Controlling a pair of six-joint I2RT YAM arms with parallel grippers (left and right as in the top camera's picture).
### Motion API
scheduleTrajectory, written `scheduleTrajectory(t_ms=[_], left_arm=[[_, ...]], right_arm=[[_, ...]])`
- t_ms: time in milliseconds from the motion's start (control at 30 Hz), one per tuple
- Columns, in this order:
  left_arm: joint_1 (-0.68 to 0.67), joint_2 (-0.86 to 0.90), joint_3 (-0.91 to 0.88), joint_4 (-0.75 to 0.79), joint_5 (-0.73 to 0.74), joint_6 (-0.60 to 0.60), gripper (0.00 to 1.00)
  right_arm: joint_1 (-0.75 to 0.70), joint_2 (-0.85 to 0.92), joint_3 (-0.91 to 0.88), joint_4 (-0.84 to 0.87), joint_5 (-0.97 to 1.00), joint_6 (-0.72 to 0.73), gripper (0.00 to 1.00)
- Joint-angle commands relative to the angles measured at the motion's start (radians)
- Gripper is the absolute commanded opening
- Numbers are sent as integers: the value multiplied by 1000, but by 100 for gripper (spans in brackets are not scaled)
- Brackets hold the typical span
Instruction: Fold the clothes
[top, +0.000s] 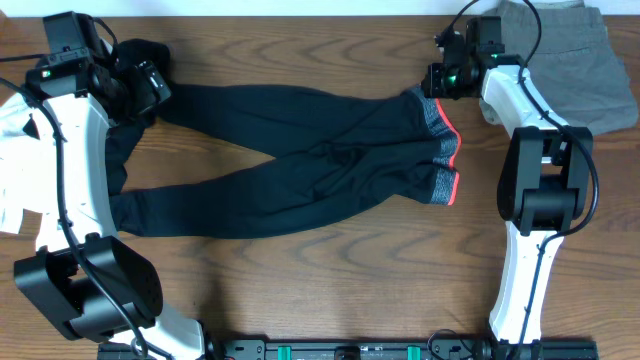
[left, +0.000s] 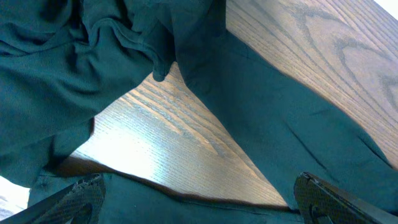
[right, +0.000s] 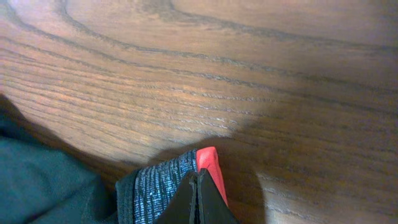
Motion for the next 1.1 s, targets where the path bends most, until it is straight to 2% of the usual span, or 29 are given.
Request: scheduleTrajectory(t_ms=[0, 333, 433, 533, 567, 633, 667, 700, 800, 867, 967, 1067], left_arm=[[2, 9, -6, -3, 0, -5, 98], [2, 9, -6, -2, 0, -5, 98], [2, 9, -6, -2, 0, -5, 98], [2, 9, -6, 2, 0, -5, 98], [2, 9, -6, 2, 0, -5, 98], [2, 9, -6, 2, 0, -5, 98], [2, 9, -6, 1, 0, -5, 98], [2, 9, -6, 1, 0, -5, 98], [2, 9, -6, 1, 0, -5, 98], [2, 9, -6, 1, 0, -5, 98], [2, 9, -6, 2, 0, -5, 98], [2, 9, -6, 1, 0, -5, 98]], right_arm=[[-10, 3, 47, 12, -25, 3, 1], [-36, 3, 255, 12, 31, 28, 1], [-50, 3, 288, 16, 83, 41, 1], [-64, 3, 291, -6, 37, 40, 1], [-65, 3, 291, -33, 20, 40, 8], [-66, 7, 291, -121, -6, 40, 47], [-66, 10, 291, -173, -35, 40, 56], [-66, 11, 289, -214, -56, 40, 59], [-66, 24, 271, -300, -86, 20, 59], [-66, 36, 260, -330, -110, 5, 45], [-66, 63, 250, -344, -134, -2, 34], [-66, 98, 246, -336, -158, -1, 35]])
